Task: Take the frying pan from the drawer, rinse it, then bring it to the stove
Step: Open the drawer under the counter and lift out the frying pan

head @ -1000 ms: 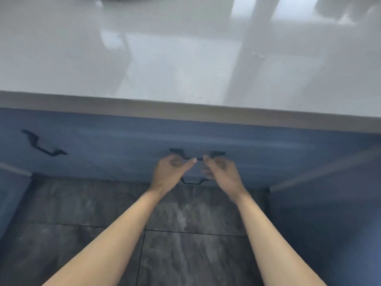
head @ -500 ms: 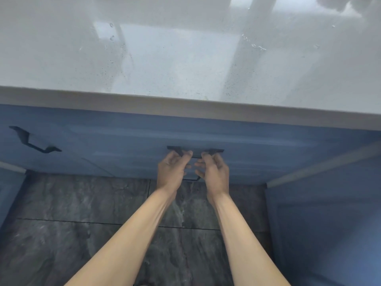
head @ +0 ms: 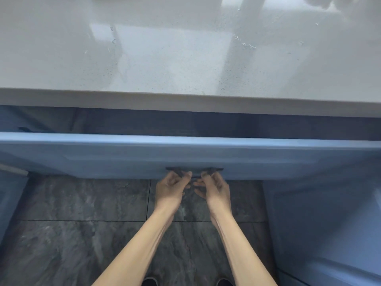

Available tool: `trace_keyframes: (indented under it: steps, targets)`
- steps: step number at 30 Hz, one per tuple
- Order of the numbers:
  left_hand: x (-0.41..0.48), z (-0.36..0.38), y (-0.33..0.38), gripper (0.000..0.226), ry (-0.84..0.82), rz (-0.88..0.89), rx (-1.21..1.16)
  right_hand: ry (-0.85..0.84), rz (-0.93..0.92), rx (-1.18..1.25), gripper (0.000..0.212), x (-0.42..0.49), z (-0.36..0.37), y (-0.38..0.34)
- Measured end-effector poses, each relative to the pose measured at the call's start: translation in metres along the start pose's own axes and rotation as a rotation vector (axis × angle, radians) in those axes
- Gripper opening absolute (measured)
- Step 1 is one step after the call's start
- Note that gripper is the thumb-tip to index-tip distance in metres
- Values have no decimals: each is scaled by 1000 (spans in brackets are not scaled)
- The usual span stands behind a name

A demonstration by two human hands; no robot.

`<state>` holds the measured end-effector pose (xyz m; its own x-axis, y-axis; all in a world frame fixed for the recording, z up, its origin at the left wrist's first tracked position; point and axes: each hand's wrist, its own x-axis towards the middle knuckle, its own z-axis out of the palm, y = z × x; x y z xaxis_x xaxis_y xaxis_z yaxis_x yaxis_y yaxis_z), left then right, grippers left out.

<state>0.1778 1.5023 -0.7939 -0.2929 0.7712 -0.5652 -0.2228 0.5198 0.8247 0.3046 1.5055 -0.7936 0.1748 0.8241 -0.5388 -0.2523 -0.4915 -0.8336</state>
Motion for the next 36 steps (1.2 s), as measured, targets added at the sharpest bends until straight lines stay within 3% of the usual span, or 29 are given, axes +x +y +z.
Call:
trace_keyframes:
  steps: [9,13,24,36]
  targets:
    - [-73,-42,-48,39,-57,-3,167,-96,41,-222,33,-83,-54,29]
    - [-95,-48,-65,48,-29,34,177,-103,32,-244,35,-101,-63,46]
    - [-138,-71,-95,47,-2,68,269,-172,29,-255,45,-139,-85,83]
    - [-155,-93,-124,37,-71,49,298,-104,22,-355,50,-165,-103,106]
